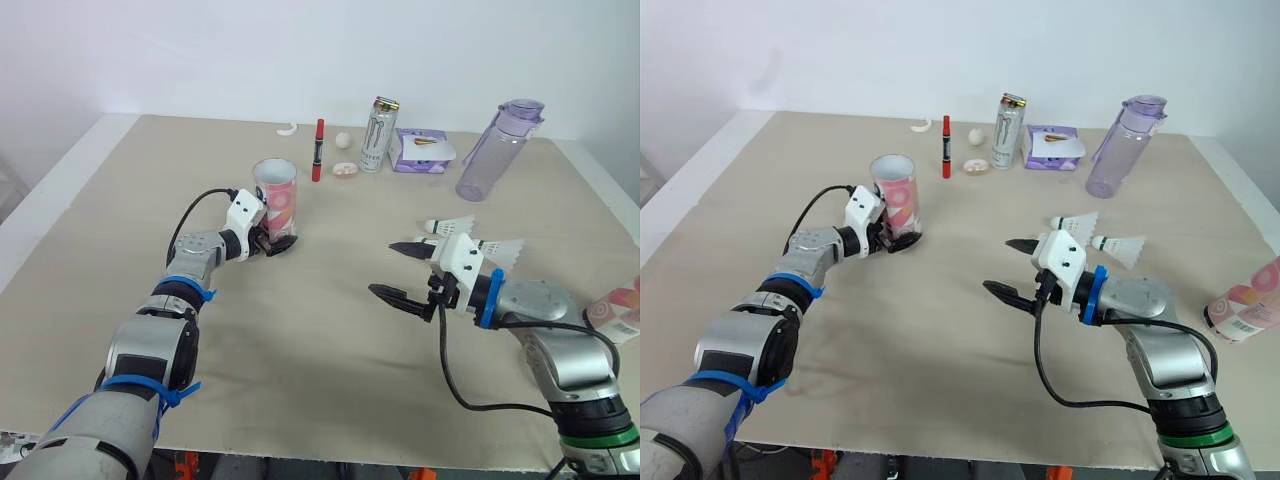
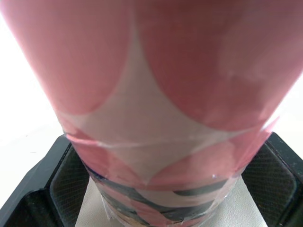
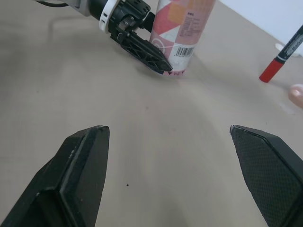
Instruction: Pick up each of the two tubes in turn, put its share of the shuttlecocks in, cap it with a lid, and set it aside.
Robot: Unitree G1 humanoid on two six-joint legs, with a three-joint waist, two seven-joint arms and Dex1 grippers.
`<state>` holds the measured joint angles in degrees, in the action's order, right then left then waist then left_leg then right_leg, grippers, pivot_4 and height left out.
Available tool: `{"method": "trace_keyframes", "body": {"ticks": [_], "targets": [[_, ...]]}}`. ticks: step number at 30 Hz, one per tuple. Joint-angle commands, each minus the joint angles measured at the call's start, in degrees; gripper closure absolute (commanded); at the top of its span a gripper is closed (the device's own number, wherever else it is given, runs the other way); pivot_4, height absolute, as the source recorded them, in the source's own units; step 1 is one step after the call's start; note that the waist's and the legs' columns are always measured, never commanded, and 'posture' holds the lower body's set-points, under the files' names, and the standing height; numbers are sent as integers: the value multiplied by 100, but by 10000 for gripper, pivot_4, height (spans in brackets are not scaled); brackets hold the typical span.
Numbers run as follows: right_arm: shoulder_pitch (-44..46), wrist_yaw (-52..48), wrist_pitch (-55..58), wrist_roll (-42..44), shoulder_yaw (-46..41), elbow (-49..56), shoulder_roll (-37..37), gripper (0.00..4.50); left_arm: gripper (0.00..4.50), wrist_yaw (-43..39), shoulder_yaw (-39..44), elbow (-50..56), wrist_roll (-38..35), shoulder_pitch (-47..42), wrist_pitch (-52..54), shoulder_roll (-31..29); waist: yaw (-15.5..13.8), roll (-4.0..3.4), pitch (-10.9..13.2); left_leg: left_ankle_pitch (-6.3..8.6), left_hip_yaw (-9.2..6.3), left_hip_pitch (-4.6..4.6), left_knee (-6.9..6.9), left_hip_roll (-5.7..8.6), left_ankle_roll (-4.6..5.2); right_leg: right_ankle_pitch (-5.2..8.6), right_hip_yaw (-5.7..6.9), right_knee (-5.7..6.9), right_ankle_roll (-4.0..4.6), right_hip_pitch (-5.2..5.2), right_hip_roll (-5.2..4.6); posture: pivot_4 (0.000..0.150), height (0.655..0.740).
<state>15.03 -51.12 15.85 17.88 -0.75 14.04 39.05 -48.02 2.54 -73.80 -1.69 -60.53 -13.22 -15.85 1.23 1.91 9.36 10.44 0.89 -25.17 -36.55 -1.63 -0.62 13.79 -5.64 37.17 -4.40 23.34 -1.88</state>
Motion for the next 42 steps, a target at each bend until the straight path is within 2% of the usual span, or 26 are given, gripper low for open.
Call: {"method": "trace_keyframes", "body": {"ticks": [1,22,25,34,40,42], "targets": [[-2,59,-1,118,-284,297,92,1224,0,38,200,-25,-98,-210,37,59,0,0,0,0,0,0,0,0,0,0,0,0,0,0,0,1500,7400],[-80,57,-43,54,-246,343,91,1224,0,131,379,-55,-72,-160,-155,109,0,0,0,0,-3,0,0,0,-1,0,2,1,0,-1,0,1500,7400],[-65,50,-48,49,-243,328,90,0,8343,111,368,-55,-59,-156,-200,110,0,0,0,0,-3,0,0,0,-1,0,2,2,1,0,0,1500,7400],[-79,30,-71,29,-205,328,61,0,8343,107,313,-26,2,-174,-325,86,0,0,0,-1,-3,0,-1,1,-1,0,2,2,1,-1,0,1500,7400],[-204,31,-13,243,-292,536,-34,0,8343,-363,144,186,121,-92,-681,-25,0,0,0,-1,-3,0,-1,0,-1,-1,2,2,1,-1,0,1500,7400],[-401,-23,27,495,-388,793,-72,0,8343,-949,-37,511,141,89,-855,-56,0,0,0,-1,-4,0,0,1,-1,0,2,2,1,-1,0,1500,7400]]}}
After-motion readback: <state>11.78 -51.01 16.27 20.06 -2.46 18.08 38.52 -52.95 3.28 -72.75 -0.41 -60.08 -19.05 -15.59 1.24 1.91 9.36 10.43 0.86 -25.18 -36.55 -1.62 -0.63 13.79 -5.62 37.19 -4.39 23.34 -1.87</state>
